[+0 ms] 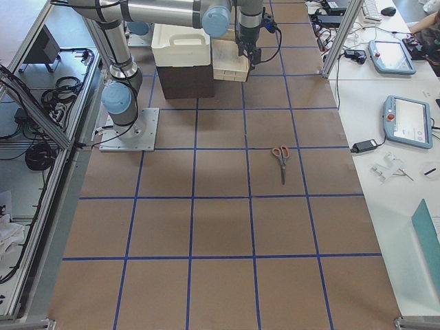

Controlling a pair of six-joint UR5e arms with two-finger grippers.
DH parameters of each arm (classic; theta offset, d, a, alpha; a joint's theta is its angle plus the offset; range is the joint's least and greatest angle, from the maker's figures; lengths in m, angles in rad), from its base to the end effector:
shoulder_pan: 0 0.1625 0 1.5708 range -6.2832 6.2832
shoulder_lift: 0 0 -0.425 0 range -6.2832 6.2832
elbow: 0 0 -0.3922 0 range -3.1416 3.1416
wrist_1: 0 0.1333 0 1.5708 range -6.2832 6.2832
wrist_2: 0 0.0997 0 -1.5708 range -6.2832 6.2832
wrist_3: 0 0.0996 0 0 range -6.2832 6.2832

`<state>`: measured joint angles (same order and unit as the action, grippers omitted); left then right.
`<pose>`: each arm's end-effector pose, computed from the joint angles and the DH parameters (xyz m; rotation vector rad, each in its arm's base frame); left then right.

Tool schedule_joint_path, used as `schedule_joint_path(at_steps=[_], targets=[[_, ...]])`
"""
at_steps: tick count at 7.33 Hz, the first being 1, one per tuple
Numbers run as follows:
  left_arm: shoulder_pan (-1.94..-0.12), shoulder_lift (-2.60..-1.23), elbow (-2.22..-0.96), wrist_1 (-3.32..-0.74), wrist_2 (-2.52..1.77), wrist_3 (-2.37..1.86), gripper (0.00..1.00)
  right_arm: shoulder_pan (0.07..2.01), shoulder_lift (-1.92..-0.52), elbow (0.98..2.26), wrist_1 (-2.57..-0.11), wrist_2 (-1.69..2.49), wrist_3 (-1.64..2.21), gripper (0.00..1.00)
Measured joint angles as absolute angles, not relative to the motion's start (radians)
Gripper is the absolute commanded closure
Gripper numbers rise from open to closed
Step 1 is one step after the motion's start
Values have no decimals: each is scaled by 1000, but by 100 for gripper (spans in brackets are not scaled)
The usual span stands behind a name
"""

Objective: Put scissors in drawer and close it
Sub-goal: 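Move the right gripper over the orange-and-grey scissors and lower it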

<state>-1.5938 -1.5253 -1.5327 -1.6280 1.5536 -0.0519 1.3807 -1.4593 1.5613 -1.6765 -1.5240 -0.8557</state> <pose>-0.1459 -0.4706 0.5229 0.0448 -3.1228 0.0402 0.0339 -0.5539 0.4458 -1.0137 2.9323 -0.0412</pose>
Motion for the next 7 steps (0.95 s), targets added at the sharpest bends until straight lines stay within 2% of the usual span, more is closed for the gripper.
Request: schedule_joint_path(at_steps=[4, 7], targets=[[-1595, -1522, -1534, -1628, 1550, -49, 0, 1170, -1277, 1559, -1850, -1526, -1454, 0], [-1595, -1522, -1534, -1628, 1546, -42, 0, 1124, -1146, 1557, -2027, -1535, -1770, 0]])
